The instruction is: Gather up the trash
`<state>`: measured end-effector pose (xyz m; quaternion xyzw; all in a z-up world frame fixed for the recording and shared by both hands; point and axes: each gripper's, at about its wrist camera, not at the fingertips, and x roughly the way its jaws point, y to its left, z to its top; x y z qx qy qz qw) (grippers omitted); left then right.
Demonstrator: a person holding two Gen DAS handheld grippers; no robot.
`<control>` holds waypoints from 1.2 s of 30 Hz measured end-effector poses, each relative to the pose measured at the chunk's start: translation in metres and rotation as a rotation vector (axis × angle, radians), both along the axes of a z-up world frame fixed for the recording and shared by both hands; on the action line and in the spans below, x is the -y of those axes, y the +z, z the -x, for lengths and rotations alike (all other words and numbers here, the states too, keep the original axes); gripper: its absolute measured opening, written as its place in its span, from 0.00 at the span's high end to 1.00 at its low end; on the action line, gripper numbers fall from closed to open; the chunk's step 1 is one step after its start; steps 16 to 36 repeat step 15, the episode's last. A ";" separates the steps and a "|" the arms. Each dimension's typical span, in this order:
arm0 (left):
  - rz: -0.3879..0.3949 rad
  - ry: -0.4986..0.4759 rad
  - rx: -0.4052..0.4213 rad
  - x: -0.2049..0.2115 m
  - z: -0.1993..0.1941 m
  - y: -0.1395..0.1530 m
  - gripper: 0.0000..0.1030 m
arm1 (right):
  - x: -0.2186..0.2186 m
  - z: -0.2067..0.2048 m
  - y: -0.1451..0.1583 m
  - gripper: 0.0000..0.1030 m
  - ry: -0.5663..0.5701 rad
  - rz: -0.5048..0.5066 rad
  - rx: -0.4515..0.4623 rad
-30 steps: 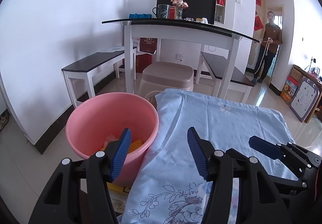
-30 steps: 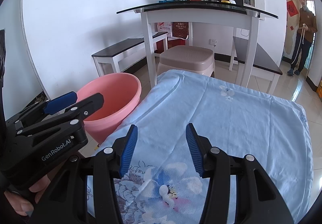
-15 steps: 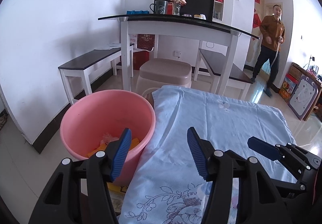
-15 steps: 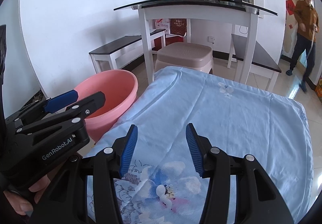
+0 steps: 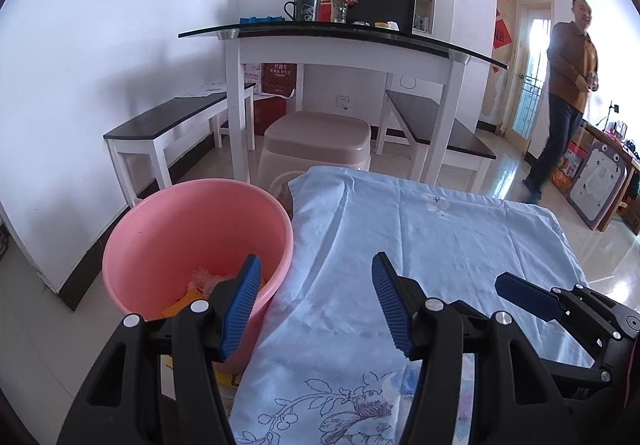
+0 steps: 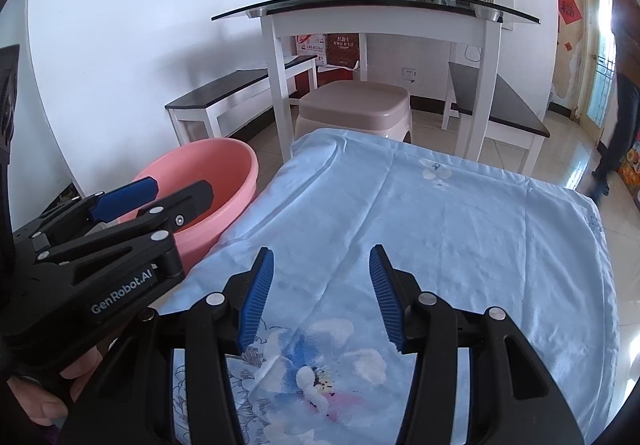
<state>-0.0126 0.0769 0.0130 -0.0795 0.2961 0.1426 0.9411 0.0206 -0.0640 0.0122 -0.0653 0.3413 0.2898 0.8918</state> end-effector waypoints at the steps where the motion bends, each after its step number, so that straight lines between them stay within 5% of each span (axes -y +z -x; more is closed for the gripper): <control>1: 0.000 -0.001 -0.001 0.000 -0.001 0.000 0.44 | 0.000 0.000 0.000 0.51 0.000 0.000 0.000; 36: -0.031 -0.009 -0.002 0.007 -0.005 -0.001 0.44 | 0.000 0.000 0.001 0.51 -0.004 -0.001 -0.004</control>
